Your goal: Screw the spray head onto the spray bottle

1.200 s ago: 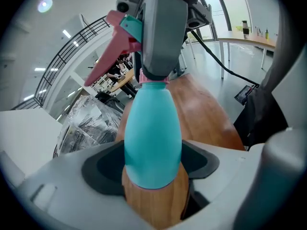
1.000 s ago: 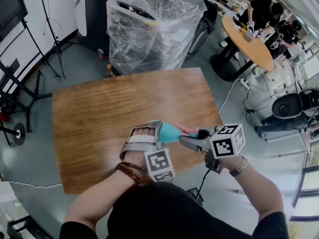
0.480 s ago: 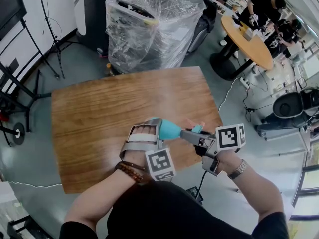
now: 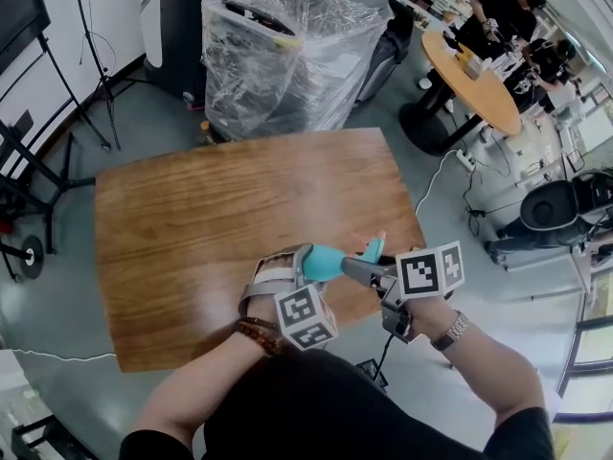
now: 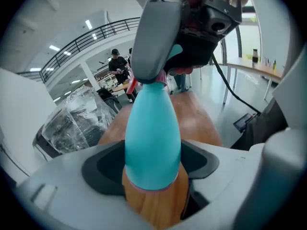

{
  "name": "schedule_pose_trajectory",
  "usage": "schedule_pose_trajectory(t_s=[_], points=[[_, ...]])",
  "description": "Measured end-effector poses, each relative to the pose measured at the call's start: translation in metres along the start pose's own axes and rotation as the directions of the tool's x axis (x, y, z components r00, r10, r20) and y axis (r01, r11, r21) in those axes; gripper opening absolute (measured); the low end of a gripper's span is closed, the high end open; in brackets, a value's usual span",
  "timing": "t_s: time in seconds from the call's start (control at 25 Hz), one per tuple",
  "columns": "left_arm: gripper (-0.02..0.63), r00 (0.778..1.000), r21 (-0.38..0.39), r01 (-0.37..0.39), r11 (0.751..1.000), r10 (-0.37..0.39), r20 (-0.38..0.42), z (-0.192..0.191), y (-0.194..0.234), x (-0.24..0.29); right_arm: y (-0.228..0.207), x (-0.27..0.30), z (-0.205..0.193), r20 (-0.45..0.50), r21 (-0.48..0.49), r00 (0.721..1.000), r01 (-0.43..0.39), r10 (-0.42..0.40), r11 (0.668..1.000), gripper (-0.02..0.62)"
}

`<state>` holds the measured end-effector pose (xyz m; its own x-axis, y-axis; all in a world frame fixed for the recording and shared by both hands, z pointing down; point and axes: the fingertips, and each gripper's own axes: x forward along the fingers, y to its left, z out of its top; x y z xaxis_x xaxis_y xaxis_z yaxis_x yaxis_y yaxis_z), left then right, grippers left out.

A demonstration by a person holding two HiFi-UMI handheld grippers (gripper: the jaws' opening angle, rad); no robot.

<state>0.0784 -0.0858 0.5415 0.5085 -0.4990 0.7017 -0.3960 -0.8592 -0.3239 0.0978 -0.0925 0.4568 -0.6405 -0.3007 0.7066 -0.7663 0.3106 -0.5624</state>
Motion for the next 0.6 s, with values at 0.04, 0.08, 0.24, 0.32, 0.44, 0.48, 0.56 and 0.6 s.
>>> schedule_pose_trajectory(t_s=[0.04, 0.08, 0.24, 0.32, 0.44, 0.48, 0.56, 0.6], points=[[0.374, 1.0, -0.02, 0.005, 1.0, -0.005, 0.023, 0.002, -0.003, 0.001, 0.002, 0.0, -0.002, -0.015, -0.052, 1.0, 0.02, -0.021, 0.998, 0.154], [0.374, 0.999, -0.032, 0.006, 0.999, -0.004, 0.042, 0.003, -0.004, 0.001, 0.005, -0.001, -0.003, -0.025, -0.107, 0.999, 0.035, -0.038, 0.994, 0.17], [0.374, 0.994, -0.064, 0.002, 0.998, 0.005, 0.108, 0.005, -0.004, -0.004, 0.019, -0.004, -0.009, -0.053, -0.292, 0.995, 0.061, -0.079, 0.954, 0.201], [0.375, 0.989, -0.086, 0.006, 0.996, 0.007, 0.146, 0.008, -0.001, -0.008, 0.024, -0.008, -0.013, -0.063, -0.361, 0.994, 0.063, -0.092, 0.93, 0.216], [0.376, 0.981, -0.1, 0.006, 0.995, 0.014, 0.195, 0.01, 0.006, -0.012, 0.032, -0.014, -0.015, -0.067, -0.443, 0.993, 0.059, -0.099, 0.894, 0.221], [0.376, 0.979, -0.101, 0.005, 0.995, 0.016, 0.205, 0.009, 0.009, -0.013, 0.035, -0.015, -0.015, -0.068, -0.468, 0.993, 0.058, -0.101, 0.882, 0.222], [0.376, 0.976, -0.103, 0.007, 0.995, 0.015, 0.216, 0.007, 0.012, -0.015, 0.042, -0.018, -0.017, -0.07, -0.513, 0.992, 0.057, -0.108, 0.857, 0.222], [0.376, 0.975, -0.106, 0.009, 0.994, 0.015, 0.221, 0.007, 0.013, -0.017, 0.045, -0.019, -0.018, -0.073, -0.534, 0.991, 0.055, -0.111, 0.844, 0.222]])
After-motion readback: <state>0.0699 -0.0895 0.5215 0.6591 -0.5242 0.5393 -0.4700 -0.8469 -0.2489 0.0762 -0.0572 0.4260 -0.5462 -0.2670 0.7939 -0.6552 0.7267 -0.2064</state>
